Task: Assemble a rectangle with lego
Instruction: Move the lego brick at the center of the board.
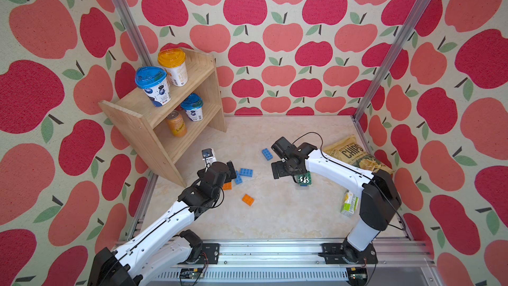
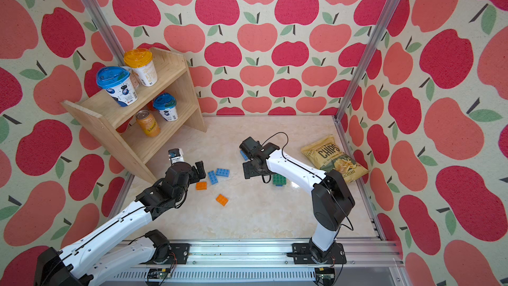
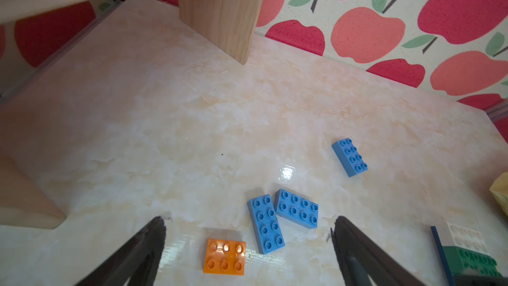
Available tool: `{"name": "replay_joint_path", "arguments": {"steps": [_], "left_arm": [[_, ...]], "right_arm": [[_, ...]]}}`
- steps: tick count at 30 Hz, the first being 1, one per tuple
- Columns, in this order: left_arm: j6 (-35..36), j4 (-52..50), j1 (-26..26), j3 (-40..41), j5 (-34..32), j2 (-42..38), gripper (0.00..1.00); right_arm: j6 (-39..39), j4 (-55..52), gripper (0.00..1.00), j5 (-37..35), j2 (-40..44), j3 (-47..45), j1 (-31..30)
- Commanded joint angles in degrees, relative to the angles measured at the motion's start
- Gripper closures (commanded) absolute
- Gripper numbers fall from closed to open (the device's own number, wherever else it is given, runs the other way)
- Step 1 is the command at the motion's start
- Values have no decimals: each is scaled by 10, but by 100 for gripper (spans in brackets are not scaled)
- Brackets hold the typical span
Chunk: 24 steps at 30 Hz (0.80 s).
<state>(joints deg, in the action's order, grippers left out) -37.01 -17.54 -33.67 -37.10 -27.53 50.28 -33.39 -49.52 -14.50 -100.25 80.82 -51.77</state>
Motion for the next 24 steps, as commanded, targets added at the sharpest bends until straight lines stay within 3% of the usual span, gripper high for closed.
{"name": "replay_joint_path", "arguments": {"steps": [1,7,24], "left_arm": [[-53,-79,31,15,31,-31,2],[-45,-102,41,14,22,-46,3],[-70,-117,50,34,9,-74,3]], "right_arm": [[-10,-15,3,18,-52,48,-60],[37,-49,3,30,-157,146,-142],[84,-40,8,136,-241,194,-141]]}}
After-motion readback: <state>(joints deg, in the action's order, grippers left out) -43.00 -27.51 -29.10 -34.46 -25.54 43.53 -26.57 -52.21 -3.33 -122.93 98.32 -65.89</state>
